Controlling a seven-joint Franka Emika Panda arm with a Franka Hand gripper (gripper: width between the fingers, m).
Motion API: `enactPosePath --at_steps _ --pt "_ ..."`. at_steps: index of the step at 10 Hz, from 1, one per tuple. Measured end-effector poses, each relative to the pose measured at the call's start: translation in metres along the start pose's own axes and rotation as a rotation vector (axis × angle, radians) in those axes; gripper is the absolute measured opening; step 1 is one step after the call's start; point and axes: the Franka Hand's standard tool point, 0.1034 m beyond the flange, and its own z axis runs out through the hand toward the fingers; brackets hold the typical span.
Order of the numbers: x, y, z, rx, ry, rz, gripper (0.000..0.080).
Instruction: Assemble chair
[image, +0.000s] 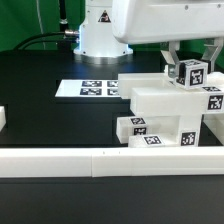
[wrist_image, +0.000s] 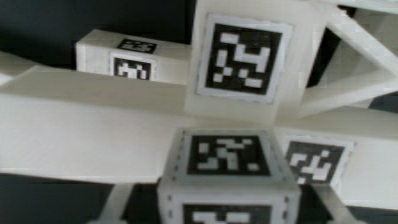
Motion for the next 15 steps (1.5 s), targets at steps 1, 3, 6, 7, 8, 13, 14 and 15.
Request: enactPosePath --at_steps 1,3,6,7,8,13,14,15 --pt "0.0000 0.0000 0.0000 0.000 0.000 0.000 0.0282" --pt "0.0000 0.0000 0.0000 0.000 0.000 0.025 0.0282" --pt "-0.0002 0.0015 0.0003 -0.001 0.006 0.293 0.0282" --pt "0.0008 0.0012 0.0007 -0.004 0.020 0.449 0.0284" --pt "0.0028 -0.0008 0.0008 -0.007 0.042 0.624 0.0284" --pt "0.0041 -0.0011 0.0010 0.009 0.048 1.063 0.0284" --pt "0.0040 -0.0012 0.0012 0.009 0.048 1.085 0.0292" --pt "0.0040 -0.0014 0.0013 0.009 0.048 1.069 0.0292"
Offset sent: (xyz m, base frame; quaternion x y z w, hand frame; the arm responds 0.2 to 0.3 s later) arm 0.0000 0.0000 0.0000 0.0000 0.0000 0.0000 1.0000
